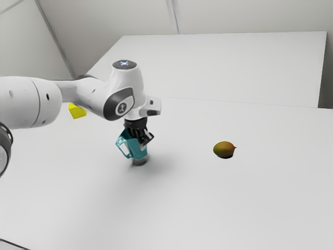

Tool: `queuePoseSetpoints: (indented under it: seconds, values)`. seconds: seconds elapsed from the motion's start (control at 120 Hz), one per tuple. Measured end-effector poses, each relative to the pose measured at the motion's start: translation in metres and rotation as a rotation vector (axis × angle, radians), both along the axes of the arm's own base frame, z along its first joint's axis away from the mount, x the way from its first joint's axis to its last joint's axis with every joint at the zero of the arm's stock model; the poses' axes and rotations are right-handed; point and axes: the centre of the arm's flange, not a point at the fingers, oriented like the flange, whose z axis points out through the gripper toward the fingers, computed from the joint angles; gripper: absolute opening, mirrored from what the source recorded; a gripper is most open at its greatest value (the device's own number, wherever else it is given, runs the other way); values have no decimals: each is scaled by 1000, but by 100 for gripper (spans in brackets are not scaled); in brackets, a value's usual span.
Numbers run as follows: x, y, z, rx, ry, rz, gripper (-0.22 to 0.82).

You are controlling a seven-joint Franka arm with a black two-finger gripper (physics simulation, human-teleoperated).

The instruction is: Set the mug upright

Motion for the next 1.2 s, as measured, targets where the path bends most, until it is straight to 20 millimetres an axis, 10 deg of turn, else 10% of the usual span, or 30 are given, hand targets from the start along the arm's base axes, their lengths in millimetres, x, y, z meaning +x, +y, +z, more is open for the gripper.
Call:
queuePoseSetpoints:
  seconds: [0.225, 0.45, 0.675, 0.95, 1.2]
  values:
    - [5, -3, -16, -7, -22, 60, -17]
    - [7, -3, -8, -23, -53, 103, 29]
    - [4, -4, 29, -36, -106, 128, 50]
    - [35, -10, 156, -95, -166, 163, 58]
    - [31, 20, 223, -158, -114, 188, 60]
